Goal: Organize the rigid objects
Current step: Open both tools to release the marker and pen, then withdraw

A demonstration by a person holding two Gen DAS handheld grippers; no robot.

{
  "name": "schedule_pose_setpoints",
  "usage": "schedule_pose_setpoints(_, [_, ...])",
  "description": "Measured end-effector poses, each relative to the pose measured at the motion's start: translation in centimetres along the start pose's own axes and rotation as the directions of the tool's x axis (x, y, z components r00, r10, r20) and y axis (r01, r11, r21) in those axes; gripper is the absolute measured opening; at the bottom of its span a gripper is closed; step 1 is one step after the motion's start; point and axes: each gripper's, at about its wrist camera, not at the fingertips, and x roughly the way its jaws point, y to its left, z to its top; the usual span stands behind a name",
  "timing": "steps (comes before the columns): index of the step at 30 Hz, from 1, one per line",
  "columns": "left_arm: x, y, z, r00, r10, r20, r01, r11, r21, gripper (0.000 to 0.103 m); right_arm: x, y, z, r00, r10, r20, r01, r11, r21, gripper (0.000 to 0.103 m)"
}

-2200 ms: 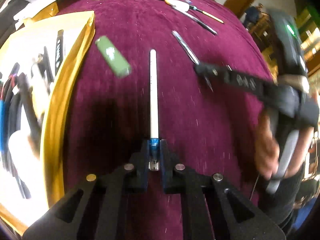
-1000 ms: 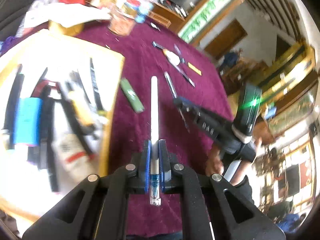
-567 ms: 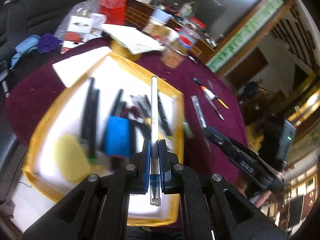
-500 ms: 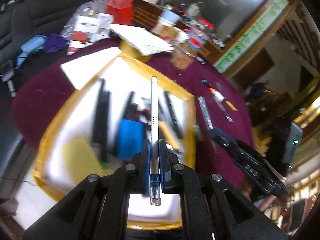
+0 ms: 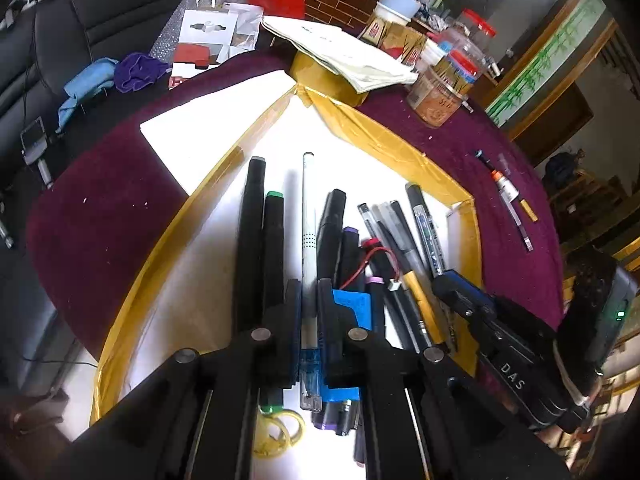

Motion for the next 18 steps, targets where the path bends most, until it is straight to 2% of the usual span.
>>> schedule_pose_setpoints(4, [1.0, -0.2, -0.1, 0.998, 0.067, -0.013, -0.067, 0.998, 0.017, 0.006, 0.1, 0.6, -0.2, 1.0, -0.009, 0.0, 0.009, 1.0, -0.026, 0.008])
schedule_pose_setpoints(9, [0.8, -0.5, -0.5, 0.996, 0.089, 0.011, -0.089, 0.995, 0.036, 0.007, 0.0, 0.9, -0.4, 1.0, 0.018, 0.005, -0.018, 1.0, -0.023, 0.009])
schedule_pose_setpoints(12, [-0.2, -0.8, -1.3, 0.995, 0.09, 0.036, -0.091, 0.996, 0.015, 0.009, -0.7, 0.7, -0.2, 0.998, 0.052, 0.038, -0.052, 0.999, -0.006, 0.016])
schedule_pose_setpoints(14, [-1.0, -0.9, -2.0, 0.994, 0.094, 0.055, -0.093, 0.995, -0.025, 0.021, -1.6, 0.6, -0.1, 0.995, 0.068, 0.08, -0.068, 0.998, 0.003, 0.033])
schedule_pose_setpoints(16, [-2.1, -1.5, -2.9, 0.995, 0.062, 0.081, -0.06, 0.998, -0.025, 0.032, -2.3, 0.3, 0.0, 0.992, 0.068, 0.109, -0.07, 0.998, 0.011, 0.033])
schedule_pose_setpoints(18, [-3.3, -2.5, -3.7, 0.991, 0.052, 0.121, -0.05, 0.999, -0.014, 0.034, -3.3, -0.5, 0.3, 0.989, 0.06, 0.133, -0.063, 0.998, 0.018, 0.033])
